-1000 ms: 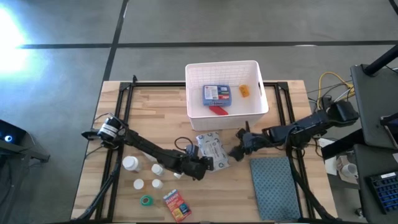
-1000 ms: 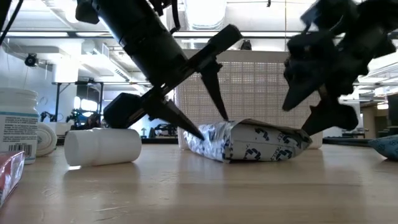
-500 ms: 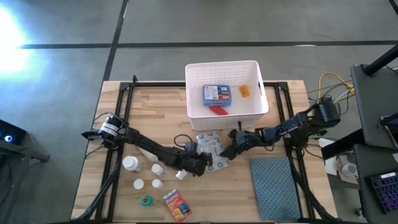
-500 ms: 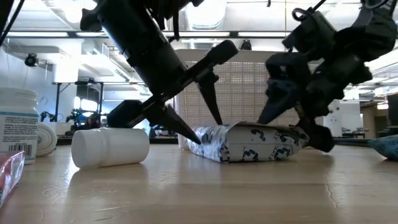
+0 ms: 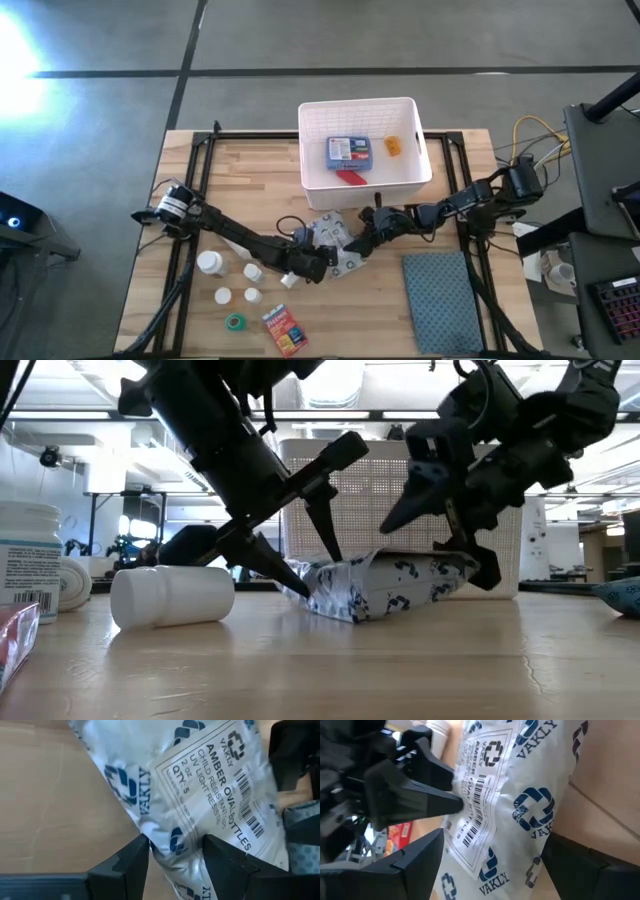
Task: Pick & place medical supplies in basket/bin
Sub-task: Put the white mailer bag into the white bin
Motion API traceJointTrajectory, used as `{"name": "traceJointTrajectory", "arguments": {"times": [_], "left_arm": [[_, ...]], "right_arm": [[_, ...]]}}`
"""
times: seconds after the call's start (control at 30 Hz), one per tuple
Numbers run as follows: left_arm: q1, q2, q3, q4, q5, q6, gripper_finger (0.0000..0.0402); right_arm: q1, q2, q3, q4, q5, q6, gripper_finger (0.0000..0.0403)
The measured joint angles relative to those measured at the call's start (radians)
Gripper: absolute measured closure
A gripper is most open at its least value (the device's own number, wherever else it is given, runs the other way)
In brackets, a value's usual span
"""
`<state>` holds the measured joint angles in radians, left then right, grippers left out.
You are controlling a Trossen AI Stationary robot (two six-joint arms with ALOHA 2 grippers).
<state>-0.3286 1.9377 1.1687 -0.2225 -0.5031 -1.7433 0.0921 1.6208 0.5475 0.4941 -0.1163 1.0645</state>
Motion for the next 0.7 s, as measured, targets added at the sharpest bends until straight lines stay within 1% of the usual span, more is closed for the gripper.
{"name": "traceJointTrajectory", "arguments": {"times": [0.1,0.23,0.4,0.47,0.6,0.7], "left_arm": [[-0.002,-0.001,-0.005,-0.003,0.006,0.0,0.0236],[-0.002,0.0,-0.011,0.006,0.01,0.004,0.0236],[0.0,0.002,-0.018,0.0,0.004,0.008,0.0236],[0.0,0.002,-0.02,-0.007,0.004,0.015,0.0236],[0.0,0.003,-0.02,0.005,-0.003,0.021,0.0236],[-0.002,0.003,-0.023,-0.007,-0.003,0.037,0.0236]], "right_arm": [[0.005,-0.006,0.02,-0.012,-0.03,-0.01,0.0101],[0.025,-0.009,0.036,-0.072,-0.048,0.004,0.0098],[0.059,-0.026,0.054,-0.08,-0.124,0.042,0.0092],[0.065,-0.04,0.072,-0.088,-0.122,0.044,0.0092],[0.067,-0.046,0.11,-0.177,-0.085,0.059,0.0092],[0.069,-0.046,0.144,-0.184,-0.065,0.074,0.0092]]}}
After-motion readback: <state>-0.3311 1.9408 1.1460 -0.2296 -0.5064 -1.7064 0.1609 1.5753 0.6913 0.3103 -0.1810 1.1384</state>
